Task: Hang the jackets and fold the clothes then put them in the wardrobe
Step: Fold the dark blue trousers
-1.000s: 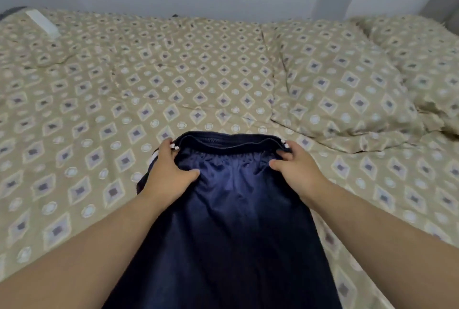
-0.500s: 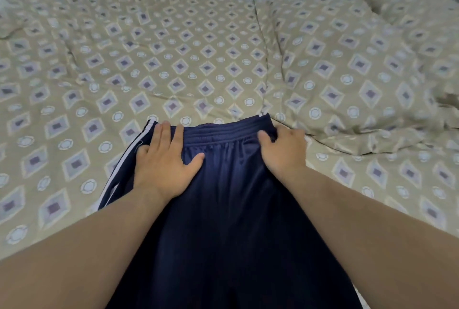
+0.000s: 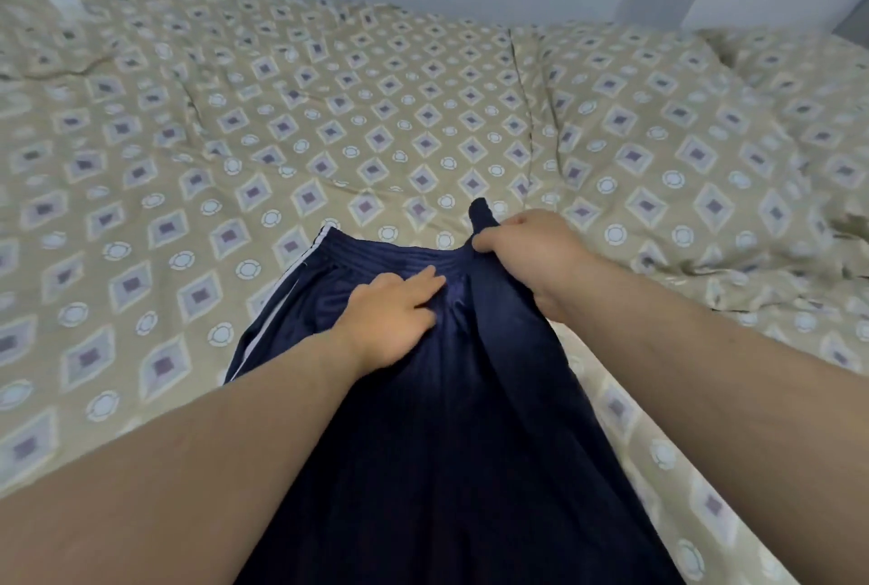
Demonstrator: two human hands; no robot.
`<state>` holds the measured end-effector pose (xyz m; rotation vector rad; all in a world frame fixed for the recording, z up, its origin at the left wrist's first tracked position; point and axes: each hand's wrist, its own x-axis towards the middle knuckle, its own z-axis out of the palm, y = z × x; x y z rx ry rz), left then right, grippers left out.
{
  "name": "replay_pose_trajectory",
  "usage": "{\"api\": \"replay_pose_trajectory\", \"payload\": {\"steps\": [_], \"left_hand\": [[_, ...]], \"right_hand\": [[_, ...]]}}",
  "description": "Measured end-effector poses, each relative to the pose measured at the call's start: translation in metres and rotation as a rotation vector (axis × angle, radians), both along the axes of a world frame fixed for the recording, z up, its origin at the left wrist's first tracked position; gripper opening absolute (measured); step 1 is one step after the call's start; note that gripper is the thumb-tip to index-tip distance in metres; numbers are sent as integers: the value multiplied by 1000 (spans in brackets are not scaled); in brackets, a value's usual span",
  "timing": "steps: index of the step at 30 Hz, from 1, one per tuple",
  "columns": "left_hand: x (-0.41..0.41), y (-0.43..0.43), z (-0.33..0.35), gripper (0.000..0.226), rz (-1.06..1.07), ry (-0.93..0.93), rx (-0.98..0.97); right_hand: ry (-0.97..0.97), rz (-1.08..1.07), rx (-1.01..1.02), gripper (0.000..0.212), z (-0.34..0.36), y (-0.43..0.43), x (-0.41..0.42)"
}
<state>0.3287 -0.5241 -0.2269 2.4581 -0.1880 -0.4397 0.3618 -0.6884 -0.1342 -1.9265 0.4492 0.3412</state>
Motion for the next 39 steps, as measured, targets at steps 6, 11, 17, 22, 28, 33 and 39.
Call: {"api": "replay_pose_trajectory", "payload": {"steps": [6, 11, 17, 22, 28, 33, 39], "left_hand": [[-10, 23, 32, 59, 882, 393, -1382], [-83, 21, 3, 45, 942, 76, -871], [-189, -36, 18, 52, 853, 270, -692], [-208, -45, 21, 14, 568, 291, -374], [-254, -5, 32, 10, 648, 353, -278], [-342, 15, 47, 34, 536, 370, -193], [-427, 19, 62, 29, 453, 772, -409]], "right_hand": [[210, 27, 641, 33, -1, 53, -28], [-36, -134, 267, 14, -15, -18, -101], [144, 303, -372, 23, -42, -107, -280], [341, 389, -336, 19, -40, -126, -326], [668, 679, -531, 19, -21, -157, -382], [564, 715, -533, 40, 6, -98, -432], [480, 633, -351, 68, 9, 19, -504]]}}
